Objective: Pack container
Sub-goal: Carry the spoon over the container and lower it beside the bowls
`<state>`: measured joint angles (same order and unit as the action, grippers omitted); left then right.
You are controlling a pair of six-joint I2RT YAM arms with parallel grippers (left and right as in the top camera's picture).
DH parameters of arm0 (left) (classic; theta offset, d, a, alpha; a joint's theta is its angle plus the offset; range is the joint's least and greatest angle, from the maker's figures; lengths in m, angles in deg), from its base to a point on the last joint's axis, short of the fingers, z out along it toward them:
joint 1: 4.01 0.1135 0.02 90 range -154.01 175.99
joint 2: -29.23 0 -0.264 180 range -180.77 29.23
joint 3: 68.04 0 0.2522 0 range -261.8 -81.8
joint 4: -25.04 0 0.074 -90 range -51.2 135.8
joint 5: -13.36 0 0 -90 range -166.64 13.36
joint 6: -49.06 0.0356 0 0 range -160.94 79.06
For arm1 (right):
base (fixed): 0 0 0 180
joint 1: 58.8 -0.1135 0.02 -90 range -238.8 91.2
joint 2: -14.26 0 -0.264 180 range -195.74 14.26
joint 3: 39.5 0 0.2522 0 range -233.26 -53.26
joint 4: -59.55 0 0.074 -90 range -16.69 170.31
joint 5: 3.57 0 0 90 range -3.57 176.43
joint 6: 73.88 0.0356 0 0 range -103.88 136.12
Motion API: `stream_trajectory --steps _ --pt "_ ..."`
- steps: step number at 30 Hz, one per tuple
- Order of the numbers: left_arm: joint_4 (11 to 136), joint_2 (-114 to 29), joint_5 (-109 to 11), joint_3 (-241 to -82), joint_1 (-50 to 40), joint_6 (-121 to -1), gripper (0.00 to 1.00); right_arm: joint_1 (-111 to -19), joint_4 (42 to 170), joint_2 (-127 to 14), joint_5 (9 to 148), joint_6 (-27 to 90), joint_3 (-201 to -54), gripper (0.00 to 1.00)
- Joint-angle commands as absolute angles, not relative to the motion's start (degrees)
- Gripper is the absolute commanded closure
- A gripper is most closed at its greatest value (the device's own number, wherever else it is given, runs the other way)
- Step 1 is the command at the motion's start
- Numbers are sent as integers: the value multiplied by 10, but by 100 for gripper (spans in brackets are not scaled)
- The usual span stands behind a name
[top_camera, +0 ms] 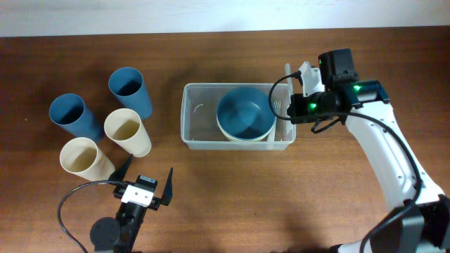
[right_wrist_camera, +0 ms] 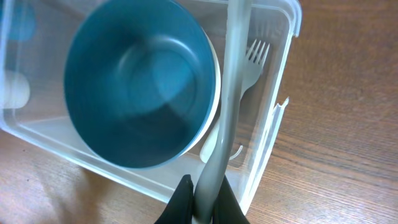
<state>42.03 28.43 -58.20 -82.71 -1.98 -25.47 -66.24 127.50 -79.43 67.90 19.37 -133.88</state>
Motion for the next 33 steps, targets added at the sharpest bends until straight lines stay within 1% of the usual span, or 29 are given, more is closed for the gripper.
stream_trajectory --steps 1,20,21,23,24,25,26,28,33 --pt "421 289 -586 -823 -17 -250 0 -667 1274 -810 690 228 -1330 96" --pt "421 289 -586 -823 -17 -250 0 -683 1271 -819 691 241 -1285 96" --pt "421 289 -586 -823 -17 -250 0 -683 1270 -819 691 242 -1285 92" --pt "421 289 -586 -823 -17 -250 0 -682 1267 -819 691 241 -1285 74" --pt "421 289 -586 -823 -17 -250 0 -682 1266 -819 691 241 -1285 60" --pt "421 289 -586 -823 -17 -250 0 -682 1264 -819 691 242 -1285 50" --pt "421 289 -586 -823 -17 -250 0 -682 1262 -819 691 241 -1285 45" --pt "421 289 -586 -823 -17 -250 0 -682 1256 -819 691 242 -1285 41" --pt "421 289 -586 -823 -17 -250 0 -681 1251 -819 690 242 -1292 41"
